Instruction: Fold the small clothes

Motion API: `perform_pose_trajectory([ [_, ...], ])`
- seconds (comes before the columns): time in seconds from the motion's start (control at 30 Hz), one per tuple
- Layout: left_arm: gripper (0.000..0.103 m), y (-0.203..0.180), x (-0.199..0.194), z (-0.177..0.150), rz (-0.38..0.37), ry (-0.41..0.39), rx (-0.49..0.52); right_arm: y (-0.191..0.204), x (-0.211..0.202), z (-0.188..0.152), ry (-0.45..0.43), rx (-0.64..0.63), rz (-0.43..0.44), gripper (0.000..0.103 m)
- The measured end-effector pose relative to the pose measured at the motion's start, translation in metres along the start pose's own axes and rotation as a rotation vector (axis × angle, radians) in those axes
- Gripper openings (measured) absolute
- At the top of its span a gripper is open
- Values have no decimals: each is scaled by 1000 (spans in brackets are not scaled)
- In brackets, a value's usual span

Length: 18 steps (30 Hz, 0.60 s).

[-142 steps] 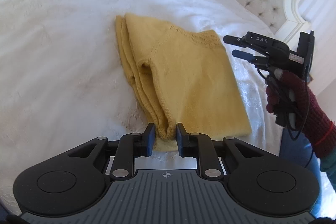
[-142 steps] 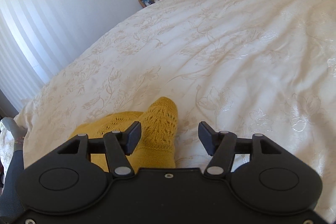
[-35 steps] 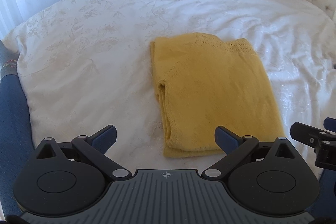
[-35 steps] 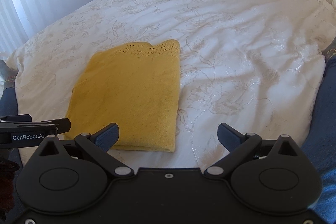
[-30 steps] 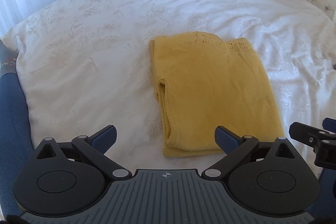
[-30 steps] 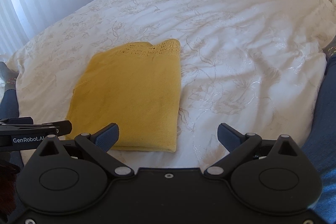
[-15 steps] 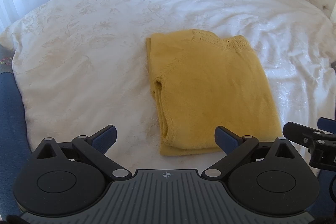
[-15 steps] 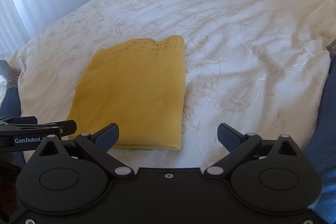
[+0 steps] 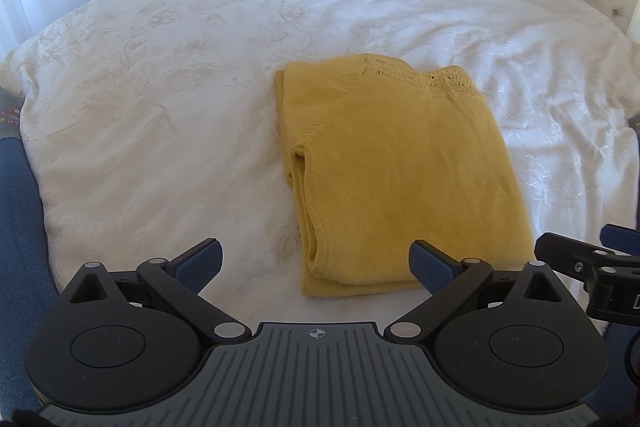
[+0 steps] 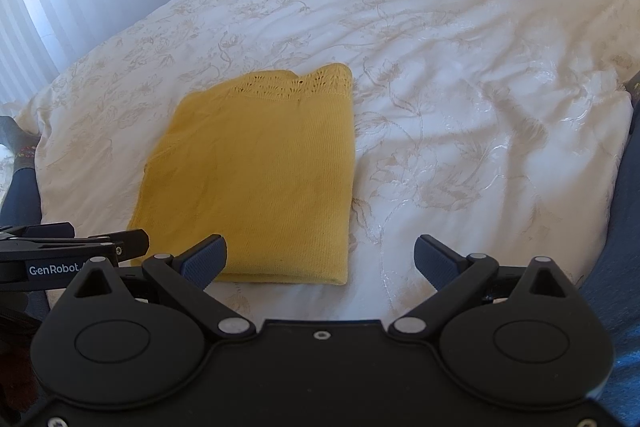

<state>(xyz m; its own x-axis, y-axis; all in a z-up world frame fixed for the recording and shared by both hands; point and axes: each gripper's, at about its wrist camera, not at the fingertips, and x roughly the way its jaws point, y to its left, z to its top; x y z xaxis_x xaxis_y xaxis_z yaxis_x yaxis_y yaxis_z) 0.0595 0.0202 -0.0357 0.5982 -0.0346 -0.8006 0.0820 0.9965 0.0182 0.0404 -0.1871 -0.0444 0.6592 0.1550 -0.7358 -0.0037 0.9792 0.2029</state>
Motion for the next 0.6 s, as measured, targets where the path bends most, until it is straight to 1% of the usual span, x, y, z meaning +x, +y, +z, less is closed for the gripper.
perform_pose_trajectory([
  [0.6, 101, -3, 1, -2, -6, -3, 10, 1, 1, -1, 5, 9, 2, 99],
])
